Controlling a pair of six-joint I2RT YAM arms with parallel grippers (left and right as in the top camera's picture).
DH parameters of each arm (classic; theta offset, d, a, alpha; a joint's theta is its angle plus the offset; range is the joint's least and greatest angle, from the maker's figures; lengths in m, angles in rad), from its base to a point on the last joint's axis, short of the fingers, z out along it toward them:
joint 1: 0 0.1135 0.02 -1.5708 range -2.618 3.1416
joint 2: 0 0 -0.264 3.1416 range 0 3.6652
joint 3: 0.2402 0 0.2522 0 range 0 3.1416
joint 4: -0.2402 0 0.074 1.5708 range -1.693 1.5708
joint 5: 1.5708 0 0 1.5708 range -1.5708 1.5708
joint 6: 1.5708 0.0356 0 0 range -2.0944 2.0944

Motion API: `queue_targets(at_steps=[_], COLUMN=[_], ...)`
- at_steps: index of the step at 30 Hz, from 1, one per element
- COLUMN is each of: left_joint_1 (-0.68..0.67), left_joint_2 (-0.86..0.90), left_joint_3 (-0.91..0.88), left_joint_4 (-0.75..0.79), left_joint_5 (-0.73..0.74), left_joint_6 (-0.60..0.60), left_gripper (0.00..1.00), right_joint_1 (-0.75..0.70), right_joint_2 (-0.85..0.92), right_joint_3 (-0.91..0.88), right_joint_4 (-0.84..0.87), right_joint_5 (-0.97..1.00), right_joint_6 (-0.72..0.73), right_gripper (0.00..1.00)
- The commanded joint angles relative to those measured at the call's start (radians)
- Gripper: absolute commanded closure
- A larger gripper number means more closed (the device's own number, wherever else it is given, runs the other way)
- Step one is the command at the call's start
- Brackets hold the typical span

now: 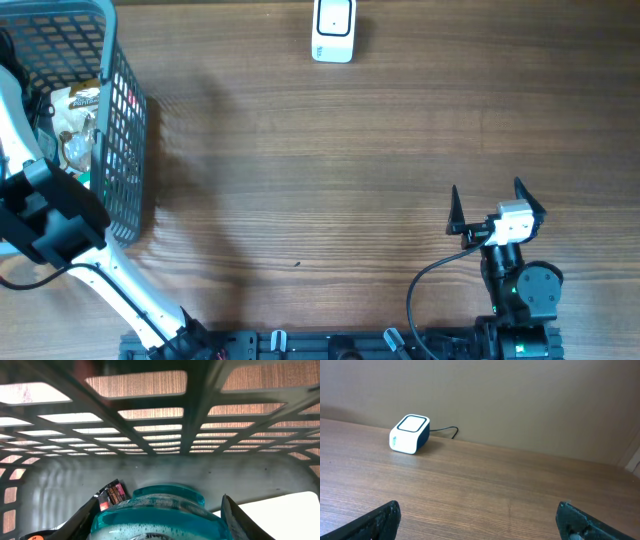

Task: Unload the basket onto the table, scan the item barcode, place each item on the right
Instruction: 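Reach the left gripper into the basket and grasp the teal mouthwash bottle, then lift the bottle out and carry it to the white scanner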

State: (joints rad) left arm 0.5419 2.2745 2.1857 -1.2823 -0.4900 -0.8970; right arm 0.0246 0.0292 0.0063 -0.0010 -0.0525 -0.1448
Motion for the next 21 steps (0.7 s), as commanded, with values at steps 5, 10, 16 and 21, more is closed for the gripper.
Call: queue_targets(at_steps=[5,10,16,21], left_joint_1=[0.006,0.006,0.006,0.006], left_joint_2=[0.029,-0.033,-0.192,-0.302], left_joint_3=[-0.006,-0.006,-0.006,-0.006], left_joint_4=[-0.055,-0.069,-0.069,-0.068], left_joint_5=[0.014,0.014,0.014,0.014], left_joint_6=[0.003,0.003,0.026,0.029], left_gripper=[0.62,0.57,0.56,0.56], right_joint_1=[0.001,0.001,0.001,0.001], right_joint_2=[0.000,0.000,0.000,0.000], right_joint_3=[-0.001,-0.001,-0.001,-0.001], right_joint_4=[0.002,0.002,0.002,0.002], right_joint_5=[-0.016,-0.016,-0.016,-0.016], right_joint_6=[-0.012,-0.013,-0.012,-0.012], right_gripper=[0.00,0.00,0.00,0.00])
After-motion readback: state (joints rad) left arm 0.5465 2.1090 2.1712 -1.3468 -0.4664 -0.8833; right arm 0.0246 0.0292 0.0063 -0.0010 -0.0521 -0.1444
